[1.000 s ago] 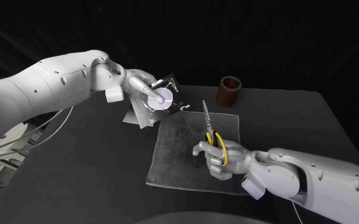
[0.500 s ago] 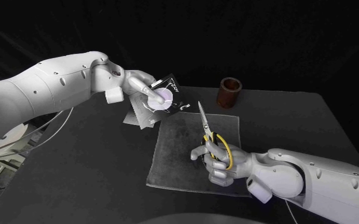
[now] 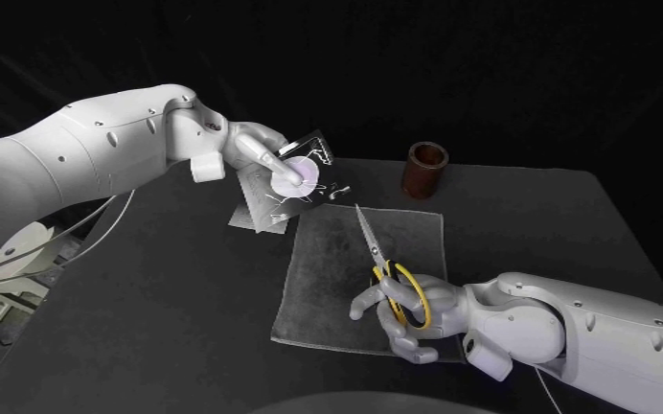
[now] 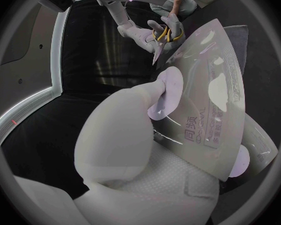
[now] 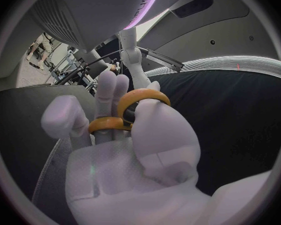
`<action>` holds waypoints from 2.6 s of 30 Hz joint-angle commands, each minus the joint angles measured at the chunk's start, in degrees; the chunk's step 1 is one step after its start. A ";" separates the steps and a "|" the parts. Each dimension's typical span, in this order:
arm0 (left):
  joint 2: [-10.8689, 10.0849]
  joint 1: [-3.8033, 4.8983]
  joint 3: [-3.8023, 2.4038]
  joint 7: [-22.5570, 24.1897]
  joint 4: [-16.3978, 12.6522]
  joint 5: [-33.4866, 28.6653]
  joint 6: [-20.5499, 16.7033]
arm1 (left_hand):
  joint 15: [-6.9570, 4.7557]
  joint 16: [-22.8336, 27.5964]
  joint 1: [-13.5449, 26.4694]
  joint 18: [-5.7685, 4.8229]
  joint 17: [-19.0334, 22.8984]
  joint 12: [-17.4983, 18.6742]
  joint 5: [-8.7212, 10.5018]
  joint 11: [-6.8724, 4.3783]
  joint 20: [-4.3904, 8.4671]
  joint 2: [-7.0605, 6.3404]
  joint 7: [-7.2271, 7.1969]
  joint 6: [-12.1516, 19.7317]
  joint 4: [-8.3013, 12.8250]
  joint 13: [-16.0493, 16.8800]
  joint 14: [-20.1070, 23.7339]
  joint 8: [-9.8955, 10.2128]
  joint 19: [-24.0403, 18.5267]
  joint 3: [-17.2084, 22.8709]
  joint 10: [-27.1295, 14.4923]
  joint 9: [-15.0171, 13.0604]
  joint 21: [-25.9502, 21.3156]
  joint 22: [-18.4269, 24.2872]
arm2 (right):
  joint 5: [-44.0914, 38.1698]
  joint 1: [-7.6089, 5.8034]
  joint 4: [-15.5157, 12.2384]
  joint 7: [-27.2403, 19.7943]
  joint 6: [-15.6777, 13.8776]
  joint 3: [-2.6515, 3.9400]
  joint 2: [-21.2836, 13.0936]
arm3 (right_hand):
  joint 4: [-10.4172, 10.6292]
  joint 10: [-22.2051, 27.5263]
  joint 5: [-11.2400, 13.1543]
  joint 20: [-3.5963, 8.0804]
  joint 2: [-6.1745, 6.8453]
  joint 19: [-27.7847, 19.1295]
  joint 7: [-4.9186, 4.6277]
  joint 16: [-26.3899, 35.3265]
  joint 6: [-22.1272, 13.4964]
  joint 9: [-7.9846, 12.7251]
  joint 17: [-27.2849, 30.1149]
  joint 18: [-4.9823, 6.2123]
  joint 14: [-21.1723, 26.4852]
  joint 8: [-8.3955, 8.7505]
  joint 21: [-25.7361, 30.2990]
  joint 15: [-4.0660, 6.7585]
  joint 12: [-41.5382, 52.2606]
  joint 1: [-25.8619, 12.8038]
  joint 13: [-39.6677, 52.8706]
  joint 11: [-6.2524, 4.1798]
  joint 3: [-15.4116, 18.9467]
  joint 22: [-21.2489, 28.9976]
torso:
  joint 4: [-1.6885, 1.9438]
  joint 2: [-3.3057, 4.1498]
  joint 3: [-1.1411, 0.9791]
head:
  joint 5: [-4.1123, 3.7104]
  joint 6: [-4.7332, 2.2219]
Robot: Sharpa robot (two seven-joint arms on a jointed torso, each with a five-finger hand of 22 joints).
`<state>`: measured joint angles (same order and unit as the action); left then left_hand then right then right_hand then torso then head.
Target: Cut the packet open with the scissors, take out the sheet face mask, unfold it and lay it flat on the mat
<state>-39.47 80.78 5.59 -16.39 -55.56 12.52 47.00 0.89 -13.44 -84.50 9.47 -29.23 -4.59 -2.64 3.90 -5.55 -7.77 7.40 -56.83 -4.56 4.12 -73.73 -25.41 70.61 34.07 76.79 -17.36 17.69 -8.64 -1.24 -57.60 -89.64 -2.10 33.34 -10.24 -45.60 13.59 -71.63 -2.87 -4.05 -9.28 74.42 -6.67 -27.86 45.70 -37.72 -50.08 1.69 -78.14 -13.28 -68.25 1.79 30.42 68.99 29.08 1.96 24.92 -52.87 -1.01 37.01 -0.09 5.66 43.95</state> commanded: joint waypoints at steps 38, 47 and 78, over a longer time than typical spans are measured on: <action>0.86 1.36 -0.03 -4.89 -0.04 -2.30 5.95 | -0.15 0.25 0.11 0.76 -0.11 0.14 -0.21 -0.03 -0.04 0.66 0.25 -0.46 0.66 0.05 -0.24 -0.25 -0.33 0.10 0.41 -1.44 0.32 -0.16 | -3.46 0.00 0.60 0.38 5.40 0.05 -0.22 | 3.24 12.23 -0.04 -6.67 16.52 -6.42 -3.66 24.06 -30.37 5.94 20.71 8.88 18.52 3.38 26.83 -7.44 -23.32 2.96 -21.42 6.71 -13.96 32.01 | -0.02 0.01 -0.01 | 0.21 0.58; 0.78 1.35 -0.01 -4.83 0.21 -2.32 5.83 | -0.15 0.25 0.21 0.76 -0.14 0.12 -0.21 -0.03 -0.04 0.65 0.25 -0.48 0.73 0.06 -0.29 -0.27 -0.32 0.14 0.46 -1.50 0.37 -0.18 | -1.31 -0.01 1.88 -1.18 2.09 0.09 -0.45 | 3.02 -3.65 0.03 -3.96 14.54 -4.82 -4.02 20.71 -21.77 -1.35 20.60 8.90 10.76 -6.31 27.22 -4.48 -17.25 5.28 -19.85 3.46 -13.97 33.12 | 0.00 0.01 0.02 | 0.16 0.73; 0.91 1.32 0.02 -5.03 0.58 -1.62 5.29 | -0.16 0.28 0.32 0.77 -0.17 0.13 -0.21 -0.04 -0.03 0.66 0.25 -0.47 0.84 0.06 -0.33 -0.29 -0.34 0.24 0.47 -1.59 0.43 -0.21 | 5.50 0.04 5.93 -0.93 3.43 0.28 0.52 | -1.58 7.39 -2.32 0.15 5.43 1.90 2.31 12.84 -0.02 -20.43 8.25 8.85 1.81 -42.21 29.75 -0.17 3.60 18.47 -0.46 -0.83 -9.80 36.95 | -0.01 0.07 0.00 | -0.23 0.68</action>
<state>-38.67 82.02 5.65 -21.76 -54.96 10.74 51.95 0.95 -13.43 -84.04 9.64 -29.36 -4.59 -2.67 3.81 -5.56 -7.78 7.67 -56.94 -4.10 4.10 -74.01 -25.41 70.62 34.22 76.88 -17.40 17.90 -8.79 2.74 -57.58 -83.78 -2.44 36.36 -10.02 -45.22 11.79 -63.49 -4.91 -4.17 -3.45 75.88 -4.83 -14.57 45.52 -57.21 -41.25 2.26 -74.93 -54.19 -38.16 1.53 33.09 86.60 27.81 1.52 14.88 -15.75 -0.97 37.08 -0.09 5.42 44.61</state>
